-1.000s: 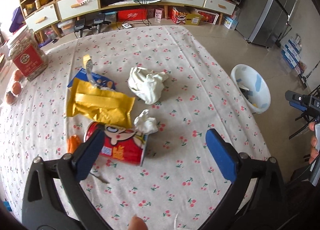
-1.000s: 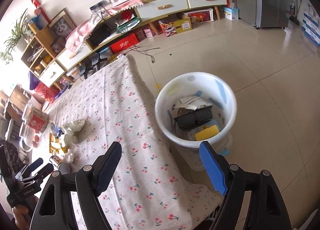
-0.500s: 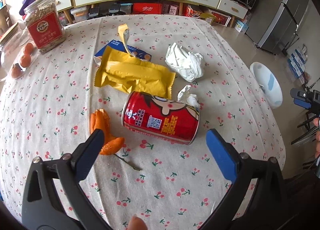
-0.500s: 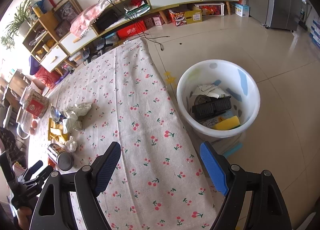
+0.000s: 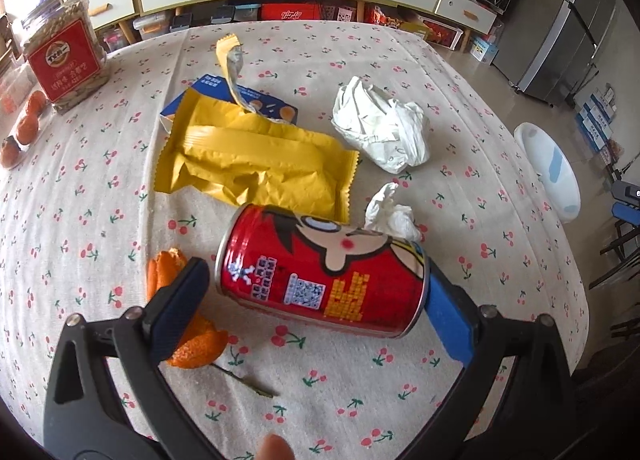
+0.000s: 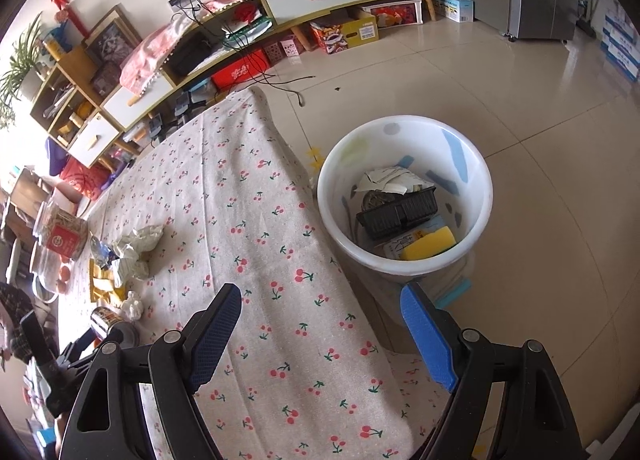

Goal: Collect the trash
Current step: 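Grasp the red can with the left gripper, then grasp the crumpled white tissue with the right gripper while the left holds the red can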

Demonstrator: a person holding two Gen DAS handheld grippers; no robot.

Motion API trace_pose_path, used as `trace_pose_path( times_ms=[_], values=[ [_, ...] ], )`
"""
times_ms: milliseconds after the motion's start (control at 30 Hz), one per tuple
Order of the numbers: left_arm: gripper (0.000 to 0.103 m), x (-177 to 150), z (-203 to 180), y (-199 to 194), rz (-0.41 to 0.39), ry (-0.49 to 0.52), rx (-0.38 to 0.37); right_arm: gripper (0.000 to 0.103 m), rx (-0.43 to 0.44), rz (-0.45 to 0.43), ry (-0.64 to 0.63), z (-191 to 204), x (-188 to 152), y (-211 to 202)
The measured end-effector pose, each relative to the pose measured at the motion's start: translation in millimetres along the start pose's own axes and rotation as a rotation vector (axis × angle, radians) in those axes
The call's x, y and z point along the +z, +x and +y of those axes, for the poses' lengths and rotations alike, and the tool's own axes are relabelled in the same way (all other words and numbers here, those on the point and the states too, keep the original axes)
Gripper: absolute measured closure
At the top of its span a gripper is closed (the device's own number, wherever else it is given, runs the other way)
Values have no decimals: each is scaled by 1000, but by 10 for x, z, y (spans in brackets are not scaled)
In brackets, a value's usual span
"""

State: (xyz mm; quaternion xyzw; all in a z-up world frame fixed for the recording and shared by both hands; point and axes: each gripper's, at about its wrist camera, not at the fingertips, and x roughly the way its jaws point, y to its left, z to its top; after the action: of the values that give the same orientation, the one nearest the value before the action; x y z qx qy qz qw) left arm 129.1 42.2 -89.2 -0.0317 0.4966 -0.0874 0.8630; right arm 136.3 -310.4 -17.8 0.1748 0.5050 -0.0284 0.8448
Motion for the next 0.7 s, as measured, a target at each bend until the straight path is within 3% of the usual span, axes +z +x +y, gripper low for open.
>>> trace_pose_path(
  times_ms=[67, 267, 433, 700],
  values=[
    [10, 5, 13, 7, 12, -7, -22, 19, 0, 2, -5, 30, 8, 9],
    [11, 10, 85, -166, -22, -46, -80, 19, 4, 19, -37, 264, 19, 105],
    [11, 4, 181, -434, -71, -63, -56, 19, 15, 36, -100, 666, 44, 246],
    [11, -70, 513, -580, -80, -161, 14, 19, 78, 82, -214, 1532, 43, 614]
  ],
)
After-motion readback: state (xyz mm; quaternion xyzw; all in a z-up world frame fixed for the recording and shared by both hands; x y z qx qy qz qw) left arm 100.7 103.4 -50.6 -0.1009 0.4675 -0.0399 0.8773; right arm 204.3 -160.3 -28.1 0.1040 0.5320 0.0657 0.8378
